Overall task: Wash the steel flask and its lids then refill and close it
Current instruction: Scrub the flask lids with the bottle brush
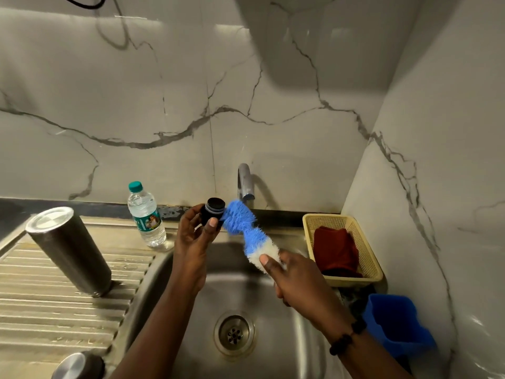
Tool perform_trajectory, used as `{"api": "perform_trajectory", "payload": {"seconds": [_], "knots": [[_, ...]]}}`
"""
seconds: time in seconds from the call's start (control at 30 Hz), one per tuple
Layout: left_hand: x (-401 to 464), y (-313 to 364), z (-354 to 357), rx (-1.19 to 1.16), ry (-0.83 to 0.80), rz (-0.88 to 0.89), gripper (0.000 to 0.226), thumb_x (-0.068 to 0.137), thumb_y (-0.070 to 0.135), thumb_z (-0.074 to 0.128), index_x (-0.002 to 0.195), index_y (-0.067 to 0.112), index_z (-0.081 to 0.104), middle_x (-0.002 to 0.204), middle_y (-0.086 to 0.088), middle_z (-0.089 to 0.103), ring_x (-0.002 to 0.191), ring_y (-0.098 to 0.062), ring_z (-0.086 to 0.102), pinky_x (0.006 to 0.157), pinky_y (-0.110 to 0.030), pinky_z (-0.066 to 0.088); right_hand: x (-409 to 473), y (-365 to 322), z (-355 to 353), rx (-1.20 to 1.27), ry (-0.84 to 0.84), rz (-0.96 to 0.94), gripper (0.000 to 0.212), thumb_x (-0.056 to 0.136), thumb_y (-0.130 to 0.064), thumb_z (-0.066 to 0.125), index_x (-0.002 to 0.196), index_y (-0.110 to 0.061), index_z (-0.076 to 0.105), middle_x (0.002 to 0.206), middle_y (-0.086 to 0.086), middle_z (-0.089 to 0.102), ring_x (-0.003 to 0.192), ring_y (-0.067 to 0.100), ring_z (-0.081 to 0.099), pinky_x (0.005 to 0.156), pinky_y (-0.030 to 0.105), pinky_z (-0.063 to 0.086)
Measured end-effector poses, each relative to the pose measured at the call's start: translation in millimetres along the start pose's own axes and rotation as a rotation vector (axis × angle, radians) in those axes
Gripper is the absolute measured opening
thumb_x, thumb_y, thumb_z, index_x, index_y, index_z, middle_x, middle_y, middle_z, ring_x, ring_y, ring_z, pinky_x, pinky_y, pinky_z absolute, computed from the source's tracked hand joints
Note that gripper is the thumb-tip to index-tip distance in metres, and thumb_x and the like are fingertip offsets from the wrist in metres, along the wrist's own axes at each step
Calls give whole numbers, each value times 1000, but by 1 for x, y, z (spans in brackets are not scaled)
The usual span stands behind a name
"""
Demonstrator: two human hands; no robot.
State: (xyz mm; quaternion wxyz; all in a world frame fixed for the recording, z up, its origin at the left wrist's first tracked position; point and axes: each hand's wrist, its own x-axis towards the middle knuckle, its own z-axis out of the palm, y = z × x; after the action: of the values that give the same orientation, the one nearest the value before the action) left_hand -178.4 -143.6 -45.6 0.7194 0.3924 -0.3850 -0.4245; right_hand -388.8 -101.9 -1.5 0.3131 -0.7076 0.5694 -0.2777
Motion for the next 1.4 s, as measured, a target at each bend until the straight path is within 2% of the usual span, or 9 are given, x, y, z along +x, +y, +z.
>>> {"api": "perform_trajectory", "payload": {"seconds": [0.17, 0.37, 0.53, 0.7, 0.8, 0.97, 1.1, 1.27, 1.4], "knots": [[-10, -3, -3, -61, -32, -39, 42, 99, 13, 51, 141, 9, 48, 134, -8, 63, 125, -25, 60, 99, -38, 54, -1, -4, 4, 39, 5, 11, 31, 97, -48, 51, 93, -20, 65, 53, -6, 54, 40, -3, 51, 52, 17, 38], [-18, -1, -2, -10, 45, -80, 83, 71, 66, 76, 138, 24, 52, 138, -3, 61, 125, -18, 60, 92, -32, 57, -9, -1, 14, 98, -4, 39, 37, 97, -50, 50, 92, -16, 65, 56, -4, 55, 45, 2, 47, 56, 26, 40], [-23, -7, 6, -56, -87, -70, 42, 97, 29, 47, 138, 18, 51, 139, -8, 59, 130, -25, 57, 100, -38, 53, -11, 2, 8, 83, 44, 49, 38, 97, -49, 50, 93, -16, 67, 55, -3, 57, 43, 2, 48, 55, 27, 43], [-15, -2, 7, -84, -89, -118, 73, 79, 57, 73, 138, 19, 52, 143, -12, 55, 131, -26, 55, 100, -35, 53, -15, 2, 0, 54, 23, 8, 38, 97, -47, 51, 93, -13, 68, 54, -2, 57, 44, 3, 50, 56, 24, 43], [-10, -4, 12, -46, -97, -87, 58, 95, 46, 59, 141, 13, 47, 144, -13, 53, 131, -27, 55, 95, -33, 54, -2, -1, -1, 50, 31, 40, 38, 97, -49, 49, 100, -15, 66, 61, -3, 58, 47, 4, 51, 58, 27, 45], [3, 0, 9, -64, 11, -96, 76, 79, 65, 69, 131, 10, 55, 128, -11, 66, 121, -27, 62, 95, -38, 54, 6, -5, -3, -28, -47, 5, 40, 97, -51, 48, 95, -16, 65, 57, 1, 60, 50, 9, 53, 69, 38, 53], [-4, -6, 13, -39, -78, -111, 39, 100, 36, 39, 126, 14, 57, 112, -4, 69, 91, -15, 63, 77, -26, 54, 17, -5, 0, -44, 0, 43, 44, 97, -54, 46, 101, -15, 65, 66, 1, 61, 58, 16, 55, 73, 42, 56], [-4, -6, 8, -116, 43, -161, 39, 108, 33, 31, 130, 11, 53, 104, -6, 63, 77, -11, 53, 68, -23, 47, 7, -5, 6, 30, -54, 28, 28, 98, -47, 51, 88, -23, 62, 55, -3, 57, 42, 2, 49, 57, 27, 45], [-9, -10, 15, -34, 19, -204, 38, 108, 36, 30, 127, 15, 57, 104, -5, 62, 77, -11, 51, 71, -26, 43, 9, -5, 7, 54, -21, 53, 34, 97, -47, 51, 93, -16, 65, 55, -3, 56, 42, 3, 48, 56, 27, 43]]}}
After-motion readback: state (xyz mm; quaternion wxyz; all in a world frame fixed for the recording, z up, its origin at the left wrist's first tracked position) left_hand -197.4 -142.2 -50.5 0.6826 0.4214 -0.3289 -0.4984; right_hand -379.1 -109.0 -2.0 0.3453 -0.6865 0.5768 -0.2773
